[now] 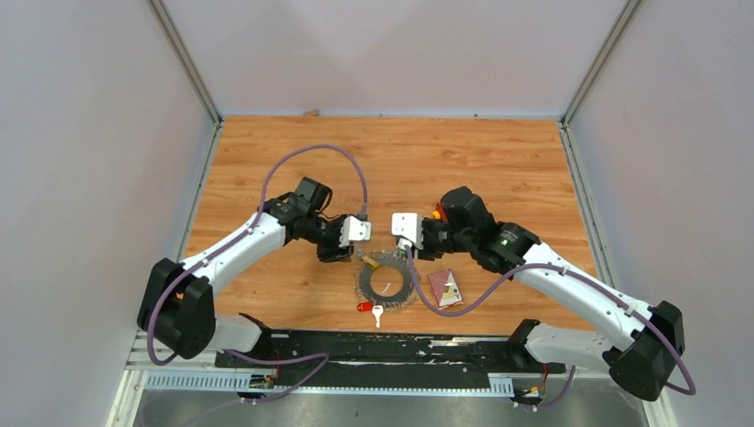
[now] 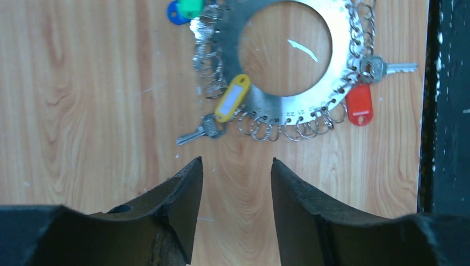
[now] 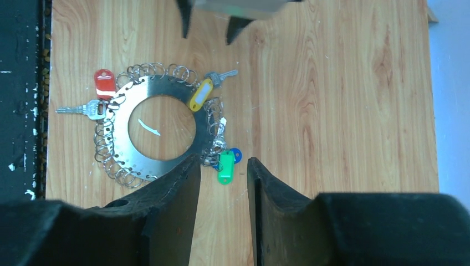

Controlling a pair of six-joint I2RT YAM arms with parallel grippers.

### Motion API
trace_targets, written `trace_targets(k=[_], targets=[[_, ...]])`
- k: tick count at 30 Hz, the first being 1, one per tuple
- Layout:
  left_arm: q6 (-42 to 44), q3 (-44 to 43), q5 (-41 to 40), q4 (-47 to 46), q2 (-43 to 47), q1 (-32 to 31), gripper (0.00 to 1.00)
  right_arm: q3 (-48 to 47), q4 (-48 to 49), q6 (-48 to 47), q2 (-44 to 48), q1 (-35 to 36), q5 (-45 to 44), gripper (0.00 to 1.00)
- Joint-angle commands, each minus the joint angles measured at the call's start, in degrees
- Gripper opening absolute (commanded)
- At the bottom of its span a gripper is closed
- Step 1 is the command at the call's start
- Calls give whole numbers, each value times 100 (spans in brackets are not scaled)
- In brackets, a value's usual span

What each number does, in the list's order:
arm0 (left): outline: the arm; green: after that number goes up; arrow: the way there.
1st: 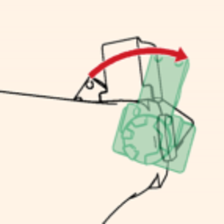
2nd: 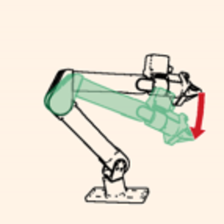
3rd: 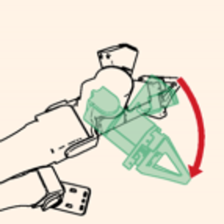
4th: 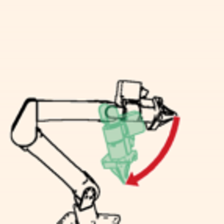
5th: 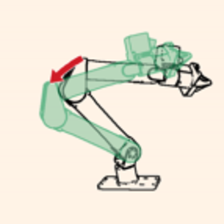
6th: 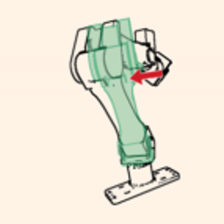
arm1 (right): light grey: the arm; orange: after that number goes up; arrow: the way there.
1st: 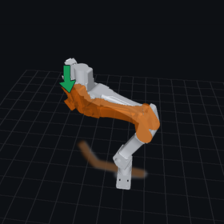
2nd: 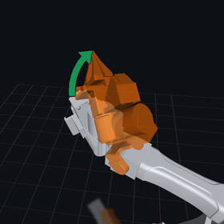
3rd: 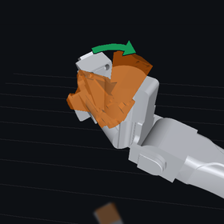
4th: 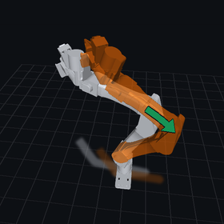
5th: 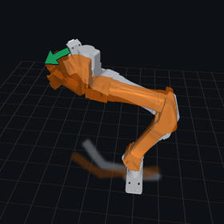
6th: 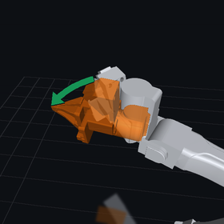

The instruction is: Put the keys on the keyring

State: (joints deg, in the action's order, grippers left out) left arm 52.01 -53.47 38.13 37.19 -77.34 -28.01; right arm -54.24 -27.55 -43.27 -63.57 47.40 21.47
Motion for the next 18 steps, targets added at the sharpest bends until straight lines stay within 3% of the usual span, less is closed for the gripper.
trace_targets(k=[1,3,9,18], targets=[[801,65,-456,200,-199,-380,53,-24,9,204,30,-322,401,36],[837,-96,-530,306,-477,-466,44,-5,-4,228,95,-407,481,35],[1001,-369,-822,464,-1290,-592,39,62,-13,230,207,-491,539,34],[1057,-574,-967,245,-1782,-645,42,71,-40,223,187,-519,603,33]])
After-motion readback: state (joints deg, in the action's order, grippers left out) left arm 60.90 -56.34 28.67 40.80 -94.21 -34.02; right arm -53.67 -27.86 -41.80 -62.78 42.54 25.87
